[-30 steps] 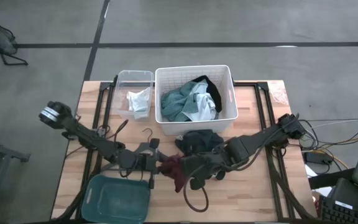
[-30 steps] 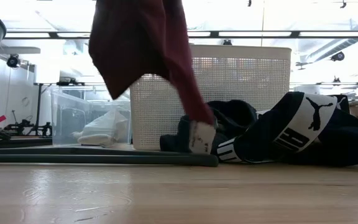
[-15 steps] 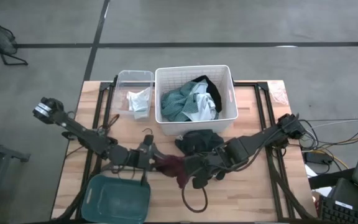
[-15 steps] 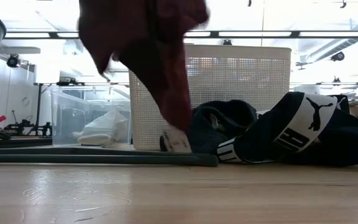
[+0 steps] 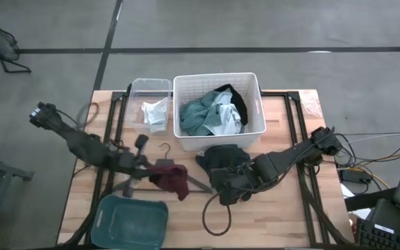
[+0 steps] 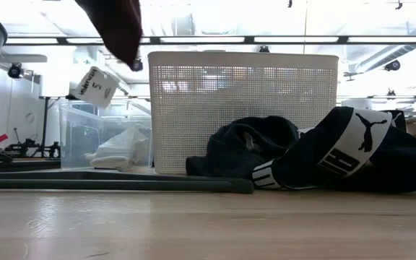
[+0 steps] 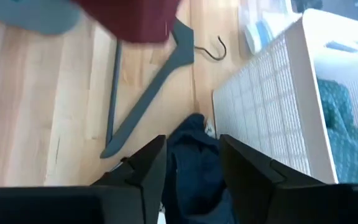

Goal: Pick & Place Cloths
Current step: Put the red boxers into the gray bin

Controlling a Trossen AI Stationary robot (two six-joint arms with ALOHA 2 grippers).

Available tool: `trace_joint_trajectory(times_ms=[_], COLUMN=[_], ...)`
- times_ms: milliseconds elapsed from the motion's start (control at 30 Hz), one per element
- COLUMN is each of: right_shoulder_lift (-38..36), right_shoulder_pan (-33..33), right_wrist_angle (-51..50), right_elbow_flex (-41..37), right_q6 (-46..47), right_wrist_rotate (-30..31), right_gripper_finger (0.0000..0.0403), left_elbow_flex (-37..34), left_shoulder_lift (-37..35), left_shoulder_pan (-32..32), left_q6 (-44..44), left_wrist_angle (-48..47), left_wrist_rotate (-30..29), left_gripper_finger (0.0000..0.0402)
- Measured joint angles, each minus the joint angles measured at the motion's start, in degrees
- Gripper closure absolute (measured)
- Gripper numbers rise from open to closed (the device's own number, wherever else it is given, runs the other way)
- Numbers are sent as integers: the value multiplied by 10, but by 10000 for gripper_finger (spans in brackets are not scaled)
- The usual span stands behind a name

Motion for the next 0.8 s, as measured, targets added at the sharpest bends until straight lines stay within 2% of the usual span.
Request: trace_joint_trajectory(times_ms=[200,367,567,700,800], right_shoulder_lift=[0,0,0,0,0], right_shoulder_pan=[4,4,4,4,4], right_wrist_angle=[-19,-18,-18,-17,-18], right_elbow_flex=[-10,-40,-87,-109,-124], right_q6=[20,27,48,60,68], right_wrist_rotate=[3,4,22,22,23], right_gripper_finger=[239,236,249,268,281], left_elbow_flex=[106,150,135,99,80], left_shoulder_lift=[-25,-22,-17,1,22], left_shoulder_pan=[-9,-19,-35,-45,-50], left_q6=[-95,-190,-261,-302,-359], left_wrist_angle=[-199,-309,-356,-330,-318], left_wrist_rotate=[133,224,244,249,290], left_gripper_finger=[398,397,397,397,397])
